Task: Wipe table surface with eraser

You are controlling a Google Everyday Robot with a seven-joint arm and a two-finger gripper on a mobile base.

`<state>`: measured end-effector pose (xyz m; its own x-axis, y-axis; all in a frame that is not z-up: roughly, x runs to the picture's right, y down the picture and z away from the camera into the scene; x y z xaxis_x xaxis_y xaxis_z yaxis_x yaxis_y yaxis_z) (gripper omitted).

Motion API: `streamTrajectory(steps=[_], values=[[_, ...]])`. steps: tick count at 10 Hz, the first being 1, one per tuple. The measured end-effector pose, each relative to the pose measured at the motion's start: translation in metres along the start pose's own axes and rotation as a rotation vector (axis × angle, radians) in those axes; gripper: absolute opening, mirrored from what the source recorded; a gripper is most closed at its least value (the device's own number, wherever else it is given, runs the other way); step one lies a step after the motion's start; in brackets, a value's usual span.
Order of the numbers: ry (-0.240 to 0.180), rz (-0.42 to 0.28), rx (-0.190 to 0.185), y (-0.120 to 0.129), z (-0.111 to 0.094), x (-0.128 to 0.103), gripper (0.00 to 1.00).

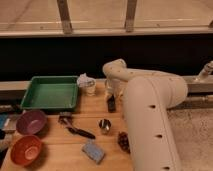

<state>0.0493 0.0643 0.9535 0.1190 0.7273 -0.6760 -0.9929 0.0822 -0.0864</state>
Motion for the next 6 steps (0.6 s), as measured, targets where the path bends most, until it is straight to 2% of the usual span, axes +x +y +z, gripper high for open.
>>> streamTrajectory(steps=[1, 3, 5, 6], values=[[-0.007, -0.020, -0.004, 0.012, -0.001, -0.011, 0.06], [-0.024, -0.073, -0.016, 0.042, -0.007, -0.017, 0.06], [-0.045, -0.145, -0.028, 0.066, -0.018, 0.000, 0.06], [-0.052, -0.189, -0.037, 0.078, -0.022, 0.017, 0.06]])
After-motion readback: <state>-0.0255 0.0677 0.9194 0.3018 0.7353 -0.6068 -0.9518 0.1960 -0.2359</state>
